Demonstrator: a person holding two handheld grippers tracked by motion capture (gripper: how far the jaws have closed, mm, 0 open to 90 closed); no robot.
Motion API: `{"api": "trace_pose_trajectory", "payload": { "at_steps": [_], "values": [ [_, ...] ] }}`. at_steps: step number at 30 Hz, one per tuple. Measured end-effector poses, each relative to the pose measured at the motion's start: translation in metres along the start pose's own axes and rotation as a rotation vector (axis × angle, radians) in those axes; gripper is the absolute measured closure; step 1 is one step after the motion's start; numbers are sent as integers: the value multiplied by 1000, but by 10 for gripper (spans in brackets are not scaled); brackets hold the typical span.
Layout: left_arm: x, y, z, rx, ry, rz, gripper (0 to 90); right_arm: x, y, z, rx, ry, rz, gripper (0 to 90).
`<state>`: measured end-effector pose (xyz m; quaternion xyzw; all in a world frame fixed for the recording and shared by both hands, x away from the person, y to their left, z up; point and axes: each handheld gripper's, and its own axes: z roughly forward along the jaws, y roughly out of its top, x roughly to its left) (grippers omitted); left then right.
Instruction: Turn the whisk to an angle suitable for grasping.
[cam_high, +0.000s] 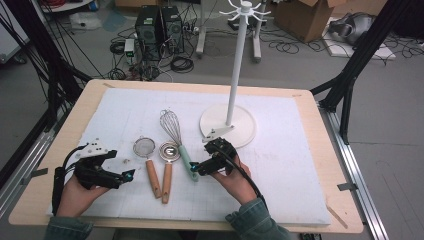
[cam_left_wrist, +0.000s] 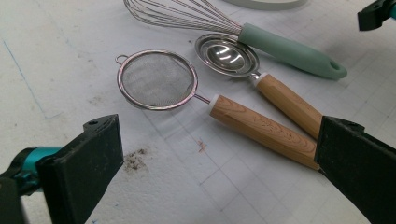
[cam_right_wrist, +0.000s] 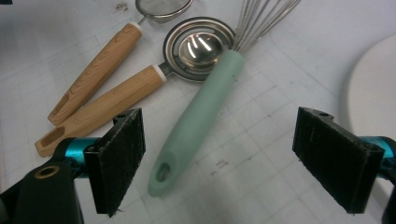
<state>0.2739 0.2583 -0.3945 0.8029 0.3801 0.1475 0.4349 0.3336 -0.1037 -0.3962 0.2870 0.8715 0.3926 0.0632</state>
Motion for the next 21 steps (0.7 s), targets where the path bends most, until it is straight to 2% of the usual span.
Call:
{"api": "trace_pose_trajectory", "payload": {
  "at_steps": [5, 8, 10, 14, 16, 21],
  "values": [
    [1, 0, -1, 2, 4, 2, 18, 4, 3, 13, 30, 9, -7, 230],
    [1, 0, -1, 4, 4, 0, 18, 8, 6, 23, 45, -20, -15, 251],
    [1, 0, -1, -2, 2, -5, 18, 8, 6, 25, 48, -24, -19, 272],
    [2, 0, -2, 2, 6, 2, 18, 12, 8, 35, 81, -38, -23, 334],
    [2, -1, -1, -2, 7, -8, 18, 13, 8, 40, 105, -42, -26, 347],
    [2, -1, -2, 2, 8, -3, 18, 16, 8, 50, 146, -61, -11, 393]
  ]
}}
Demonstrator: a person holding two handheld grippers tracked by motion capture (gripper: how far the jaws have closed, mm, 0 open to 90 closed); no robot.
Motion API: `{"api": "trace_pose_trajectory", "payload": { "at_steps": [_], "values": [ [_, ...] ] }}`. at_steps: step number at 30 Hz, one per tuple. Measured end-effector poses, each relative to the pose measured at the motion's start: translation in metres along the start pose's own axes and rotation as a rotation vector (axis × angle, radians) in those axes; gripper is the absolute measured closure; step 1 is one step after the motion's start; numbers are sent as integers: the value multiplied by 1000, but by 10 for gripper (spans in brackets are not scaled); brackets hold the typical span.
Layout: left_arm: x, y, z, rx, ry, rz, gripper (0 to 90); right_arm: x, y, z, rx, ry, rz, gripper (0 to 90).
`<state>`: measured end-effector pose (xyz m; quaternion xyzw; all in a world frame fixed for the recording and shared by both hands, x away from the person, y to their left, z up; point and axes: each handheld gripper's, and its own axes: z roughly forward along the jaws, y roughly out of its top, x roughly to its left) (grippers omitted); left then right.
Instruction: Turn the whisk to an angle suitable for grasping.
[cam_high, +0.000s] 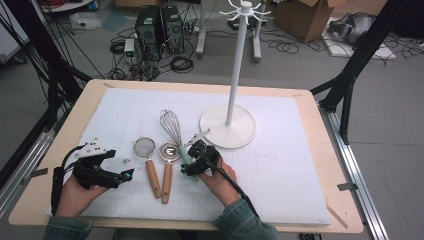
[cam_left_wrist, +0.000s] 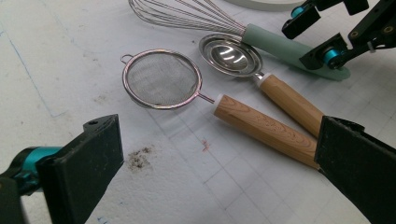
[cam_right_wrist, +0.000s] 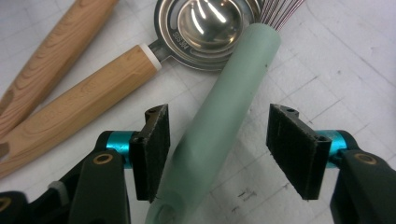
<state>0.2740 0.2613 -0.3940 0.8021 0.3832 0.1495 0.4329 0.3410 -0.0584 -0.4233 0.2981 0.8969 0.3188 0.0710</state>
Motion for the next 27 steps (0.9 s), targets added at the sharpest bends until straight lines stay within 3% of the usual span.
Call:
{"api": "trace_pose_trajectory", "payload": {
  "at_steps": [13, 19, 27],
  "values": [
    [0, 0, 0, 0, 1, 1, 18, 4, 1, 9, 40, -29, 13, 488],
    [1, 0, -1, -1, 2, 3, 18, 1, 0, 5, 57, -112, 45, 547],
    [1, 0, -2, -5, 5, 2, 18, -7, -3, 0, 74, -162, 62, 593]
  ]
}}
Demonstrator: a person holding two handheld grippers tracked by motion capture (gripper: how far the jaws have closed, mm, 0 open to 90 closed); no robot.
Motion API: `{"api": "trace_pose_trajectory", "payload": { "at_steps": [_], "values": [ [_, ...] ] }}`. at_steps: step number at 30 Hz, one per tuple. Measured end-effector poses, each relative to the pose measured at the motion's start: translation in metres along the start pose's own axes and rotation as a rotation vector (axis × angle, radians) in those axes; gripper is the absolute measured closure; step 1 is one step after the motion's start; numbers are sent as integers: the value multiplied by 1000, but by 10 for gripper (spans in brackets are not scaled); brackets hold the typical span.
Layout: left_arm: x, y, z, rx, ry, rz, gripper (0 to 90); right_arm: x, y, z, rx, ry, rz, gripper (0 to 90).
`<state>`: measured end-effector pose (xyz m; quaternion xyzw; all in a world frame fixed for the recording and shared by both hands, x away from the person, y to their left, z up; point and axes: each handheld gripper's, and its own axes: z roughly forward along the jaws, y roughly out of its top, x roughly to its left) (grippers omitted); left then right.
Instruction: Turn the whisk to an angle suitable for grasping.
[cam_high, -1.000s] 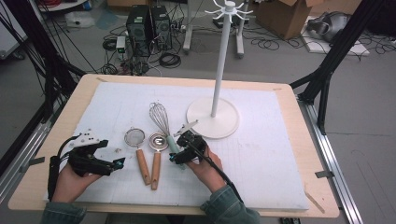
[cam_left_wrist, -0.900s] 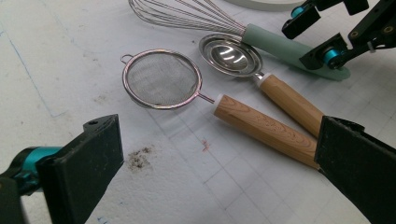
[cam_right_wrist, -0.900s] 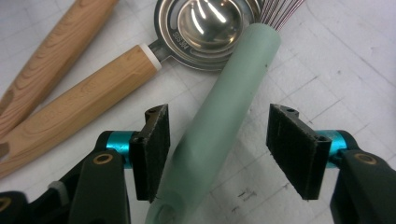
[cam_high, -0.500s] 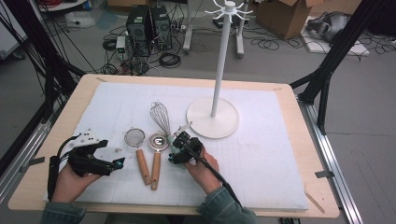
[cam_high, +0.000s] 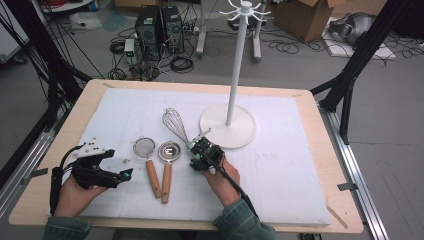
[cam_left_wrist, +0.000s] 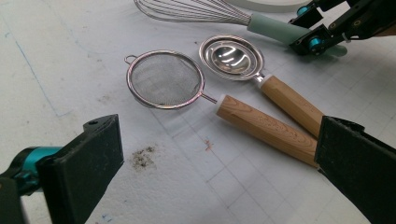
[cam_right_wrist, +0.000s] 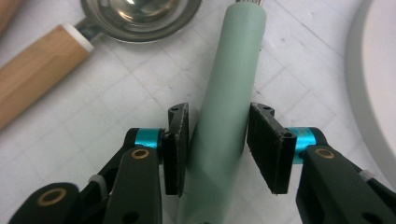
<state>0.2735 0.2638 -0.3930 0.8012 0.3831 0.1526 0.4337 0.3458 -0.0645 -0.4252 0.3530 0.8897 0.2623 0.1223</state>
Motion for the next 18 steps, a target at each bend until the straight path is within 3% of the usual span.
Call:
{"api": "trace_pose_trajectory", "payload": {
  "at_steps": [7, 18],
  "values": [
    [0, 0, 1, 1, 1, 1, 18, -10, -3, -3, 15, -32, 18, 626],
    [1, -1, 0, -6, 3, -8, 18, -20, -6, -6, 16, -35, 54, 660]
  ]
}}
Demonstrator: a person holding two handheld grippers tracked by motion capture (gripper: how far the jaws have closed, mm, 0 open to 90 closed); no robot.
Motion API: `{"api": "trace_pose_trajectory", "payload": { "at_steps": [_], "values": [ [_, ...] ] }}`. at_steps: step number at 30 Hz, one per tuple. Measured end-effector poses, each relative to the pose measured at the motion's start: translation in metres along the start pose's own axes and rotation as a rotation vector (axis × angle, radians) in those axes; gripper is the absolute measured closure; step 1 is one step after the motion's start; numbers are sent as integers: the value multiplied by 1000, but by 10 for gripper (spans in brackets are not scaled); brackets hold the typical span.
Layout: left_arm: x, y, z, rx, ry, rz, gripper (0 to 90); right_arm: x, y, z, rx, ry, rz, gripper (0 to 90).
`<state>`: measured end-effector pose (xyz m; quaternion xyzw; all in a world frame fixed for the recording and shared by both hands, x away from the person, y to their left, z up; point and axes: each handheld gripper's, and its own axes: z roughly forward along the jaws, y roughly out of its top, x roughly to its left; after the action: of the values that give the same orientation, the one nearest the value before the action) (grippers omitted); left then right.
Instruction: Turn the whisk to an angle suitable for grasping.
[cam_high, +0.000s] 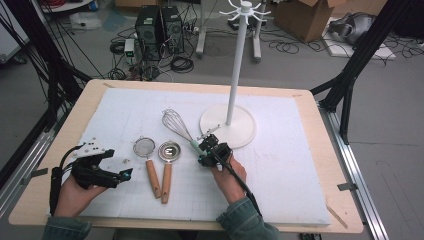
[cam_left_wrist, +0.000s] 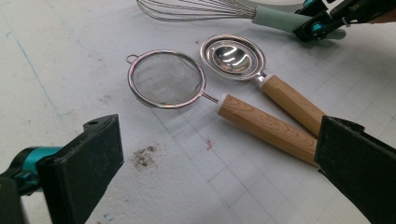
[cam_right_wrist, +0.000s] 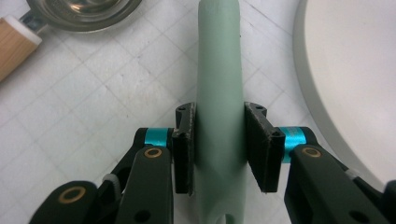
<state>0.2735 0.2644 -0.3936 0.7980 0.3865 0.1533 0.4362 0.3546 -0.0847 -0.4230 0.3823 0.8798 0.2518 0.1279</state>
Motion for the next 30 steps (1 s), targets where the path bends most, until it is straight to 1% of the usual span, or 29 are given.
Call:
{"api": "trace_pose_trajectory", "payload": {
  "at_steps": [2, 4, 5, 6, 9, 10, 11, 14, 19, 24, 26, 28, 30],
  "values": [
    [1, 0, 0, 0, -1, 0, 18, -2, -1, -3, 3, -2, -3, 660],
    [1, 0, 0, -2, -1, -1, 18, -8, -4, -6, 22, 5, -10, 659],
    [1, 0, 0, 0, -1, 3, 18, -8, -4, -6, 22, 5, -10, 659],
    [1, 0, 0, 2, 0, 3, 18, -12, -5, -7, 25, 15, -10, 653],
    [0, 0, 1, 4, -3, 6, 18, -11, -5, -5, 26, 16, -14, 646],
    [0, 0, 1, 4, -2, 7, 18, -10, -3, -3, 11, 14, -25, 621],
    [0, 0, 1, 3, -2, 7, 18, -10, -3, -3, 11, 14, -25, 621],
    [0, 0, 1, 2, -2, 7, 18, -7, 0, 0, -14, 13, -27, 603],
    [0, 0, 2, 3, -4, 4, 18, -9, 1, 5, -18, 22, -25, 590],
    [0, 0, 3, 10, -7, 11, 18, -8, 3, 6, -35, 12, -39, 598],
    [-1, 0, 3, 6, -7, 6, 18, -6, 4, 7, -38, 13, -42, 609],
    [0, 0, 3, 10, -6, 12, 18, -6, 5, 8, -42, 12, -51, 625],
    [0, 0, 2, 5, -5, 7, 18, -6, 5, 8, -44, 24, -46, 658]
  ]
}}
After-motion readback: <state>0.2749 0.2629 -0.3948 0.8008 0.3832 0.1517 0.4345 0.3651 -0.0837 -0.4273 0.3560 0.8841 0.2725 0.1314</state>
